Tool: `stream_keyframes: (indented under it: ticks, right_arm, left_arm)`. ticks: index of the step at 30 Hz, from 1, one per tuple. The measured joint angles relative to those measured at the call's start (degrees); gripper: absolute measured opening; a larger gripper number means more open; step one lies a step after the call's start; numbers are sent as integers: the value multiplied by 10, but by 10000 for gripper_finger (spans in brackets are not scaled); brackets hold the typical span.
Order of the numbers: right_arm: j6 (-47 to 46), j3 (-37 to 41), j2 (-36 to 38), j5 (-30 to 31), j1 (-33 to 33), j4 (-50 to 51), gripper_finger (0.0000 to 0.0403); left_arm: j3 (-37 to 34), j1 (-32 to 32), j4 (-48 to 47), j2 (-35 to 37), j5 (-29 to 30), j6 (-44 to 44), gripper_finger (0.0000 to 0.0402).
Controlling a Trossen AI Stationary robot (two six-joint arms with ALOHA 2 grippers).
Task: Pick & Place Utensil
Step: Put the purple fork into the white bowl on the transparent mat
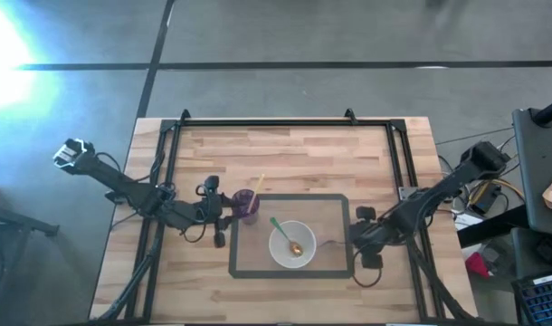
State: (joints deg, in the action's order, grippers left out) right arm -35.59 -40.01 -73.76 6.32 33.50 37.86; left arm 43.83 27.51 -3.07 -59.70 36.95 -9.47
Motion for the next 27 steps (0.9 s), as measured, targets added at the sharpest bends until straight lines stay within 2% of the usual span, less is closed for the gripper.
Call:
stream_keyframes:
  ticks: [6,15,27]
  right_arm:
    - [-1,0,-46,-6,0,14,139]
    - [-3,0,-78,-8,0,14,153]
    - [-5,-1,-123,-9,-3,18,146]
  left_arm:
    - [0,0,0,0,0,0,122]
    - [0,0,0,0,0,0,122]
    - [0,0,0,0,0,0,122]
